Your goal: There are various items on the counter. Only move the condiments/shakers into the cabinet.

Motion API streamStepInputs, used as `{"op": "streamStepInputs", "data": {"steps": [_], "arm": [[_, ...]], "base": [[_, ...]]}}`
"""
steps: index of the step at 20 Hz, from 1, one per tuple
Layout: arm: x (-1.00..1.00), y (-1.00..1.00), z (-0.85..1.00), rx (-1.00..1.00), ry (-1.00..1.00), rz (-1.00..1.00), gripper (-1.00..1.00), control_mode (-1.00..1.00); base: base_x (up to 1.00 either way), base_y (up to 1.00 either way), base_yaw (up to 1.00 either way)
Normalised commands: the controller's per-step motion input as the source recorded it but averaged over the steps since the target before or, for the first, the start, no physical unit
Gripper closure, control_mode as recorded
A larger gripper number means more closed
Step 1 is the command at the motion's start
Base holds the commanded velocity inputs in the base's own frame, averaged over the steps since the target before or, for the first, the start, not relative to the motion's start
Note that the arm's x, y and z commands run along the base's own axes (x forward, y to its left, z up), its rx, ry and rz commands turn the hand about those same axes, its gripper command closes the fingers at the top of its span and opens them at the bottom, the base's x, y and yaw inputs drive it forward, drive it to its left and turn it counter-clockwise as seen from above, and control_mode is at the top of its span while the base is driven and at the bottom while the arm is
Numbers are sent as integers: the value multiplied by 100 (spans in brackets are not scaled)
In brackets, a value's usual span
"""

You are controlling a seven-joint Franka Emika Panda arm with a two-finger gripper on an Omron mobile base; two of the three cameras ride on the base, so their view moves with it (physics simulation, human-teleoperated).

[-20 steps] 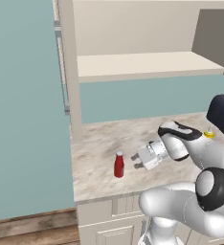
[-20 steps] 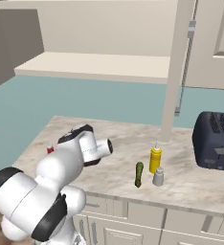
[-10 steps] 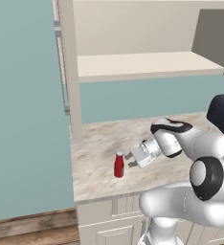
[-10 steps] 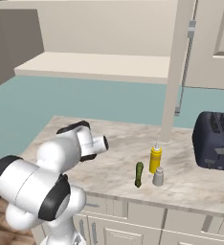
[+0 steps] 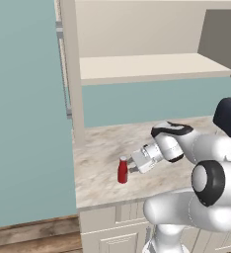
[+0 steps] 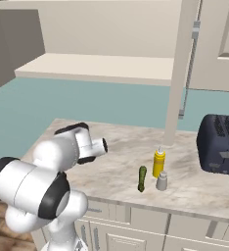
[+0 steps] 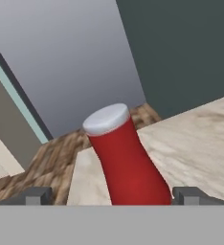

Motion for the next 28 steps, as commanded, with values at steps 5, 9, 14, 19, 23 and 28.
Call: {"op": "streamStepInputs", "data": {"steps": [5,9,14,19,23,28], "arm": [[1,10,0,0,0,0,-100,-100],[2,0,0,0,0,0,-100,-100],[11,0,0,0,0,0,-100,-100],[14,0,0,0,0,0,-100,-100],[6,0,0,0,0,0,-100,-100],[0,8,0,0,0,0,-100,-100]], "base": [[0,0,0],[0,0,0],[0,0,0],[0,0,0],[0,0,0],[0,0,0]]}}
